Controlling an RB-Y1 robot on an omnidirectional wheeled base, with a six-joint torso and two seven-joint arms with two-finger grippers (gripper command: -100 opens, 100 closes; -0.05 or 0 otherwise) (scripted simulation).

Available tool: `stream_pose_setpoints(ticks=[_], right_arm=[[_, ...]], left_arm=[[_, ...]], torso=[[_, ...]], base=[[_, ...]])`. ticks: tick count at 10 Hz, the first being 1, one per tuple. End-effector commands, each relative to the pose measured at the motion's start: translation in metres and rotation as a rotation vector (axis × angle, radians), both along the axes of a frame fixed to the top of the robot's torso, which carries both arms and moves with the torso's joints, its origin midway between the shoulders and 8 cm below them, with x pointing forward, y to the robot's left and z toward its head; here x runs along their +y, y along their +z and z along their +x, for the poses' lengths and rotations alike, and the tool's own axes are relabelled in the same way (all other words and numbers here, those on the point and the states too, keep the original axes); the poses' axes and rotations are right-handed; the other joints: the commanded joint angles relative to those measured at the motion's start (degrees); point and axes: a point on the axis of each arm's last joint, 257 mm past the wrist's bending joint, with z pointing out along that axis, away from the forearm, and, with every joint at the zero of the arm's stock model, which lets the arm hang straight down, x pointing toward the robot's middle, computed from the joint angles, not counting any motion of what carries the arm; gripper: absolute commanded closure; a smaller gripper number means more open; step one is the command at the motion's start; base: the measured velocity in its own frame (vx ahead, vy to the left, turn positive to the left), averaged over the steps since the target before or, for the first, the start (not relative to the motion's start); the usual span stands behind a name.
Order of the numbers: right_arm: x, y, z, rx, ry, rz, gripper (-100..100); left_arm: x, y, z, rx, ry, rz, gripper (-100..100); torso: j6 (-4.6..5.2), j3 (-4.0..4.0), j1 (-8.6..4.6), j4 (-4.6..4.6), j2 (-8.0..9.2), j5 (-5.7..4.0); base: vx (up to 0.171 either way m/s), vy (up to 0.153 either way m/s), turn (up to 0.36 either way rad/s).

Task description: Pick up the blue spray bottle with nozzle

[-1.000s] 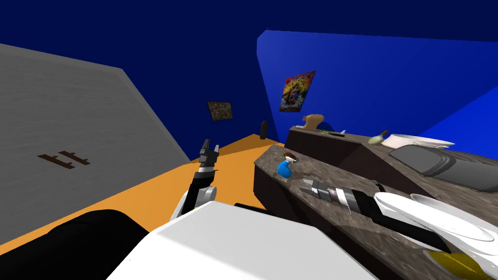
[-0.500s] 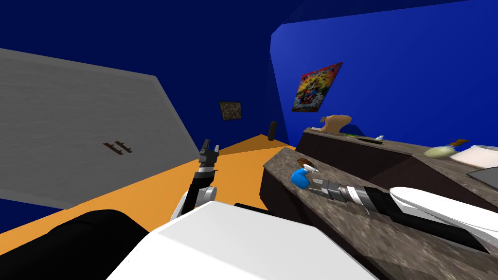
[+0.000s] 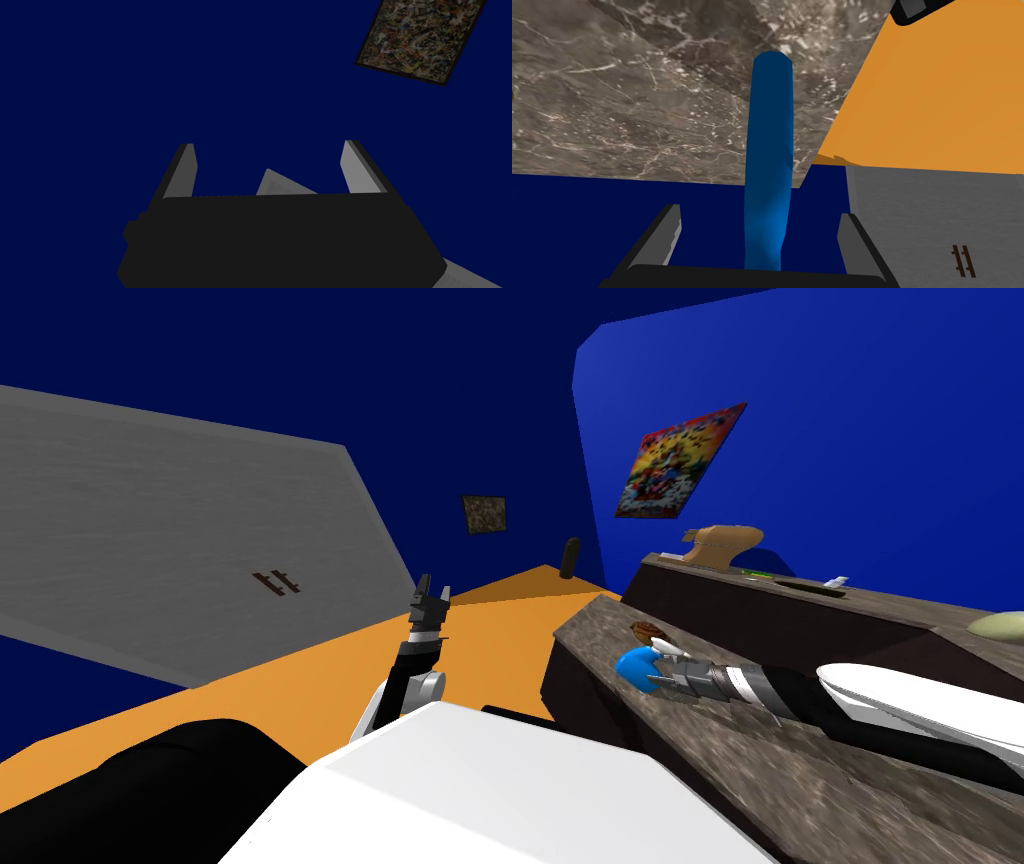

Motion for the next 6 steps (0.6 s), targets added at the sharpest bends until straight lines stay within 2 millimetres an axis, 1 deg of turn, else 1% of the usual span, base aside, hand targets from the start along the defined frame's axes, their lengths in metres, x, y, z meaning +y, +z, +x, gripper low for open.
stream_pose_setpoints(ticks=[1, 2, 5, 6], right_arm=[[0.0, 0.0, 0.0, 0.0, 0.0, 0.0, 0], [0.004, -0.002, 0.004, 0.0, 0.006, 0.003, -100], [0.016, -0.014, 0.01, 0.014, 0.024, 0.009, -100], [0.018, -0.009, 0.016, 0.0, 0.029, 0.009, -100]], left_arm=[[0.0, 0.0, 0.0, 0.0, 0.0, 0.0, 0], [0.0, 0.0, 0.0, 0.0, 0.0, 0.0, 0], [0.0, 0.0, 0.0, 0.0, 0.0, 0.0, 0], [0.0, 0.0, 0.0, 0.0, 0.0, 0.0, 0]], torso=[[0.0, 0.0, 0.0, 0.0, 0.0, 0.0], [0.0, 0.02, -0.07, 0.01, 0.03, -0.02], [0.01, 0.02, -0.16, 0.01, 0.03, -0.05], [0.01, 0.01, -0.17, 0.01, 0.02, -0.05]], base=[[0.0, 0.0, 0.0], [0.004, -0.002, -0.065], [0.007, -0.008, -0.093], [0.005, -0.006, -0.029]])
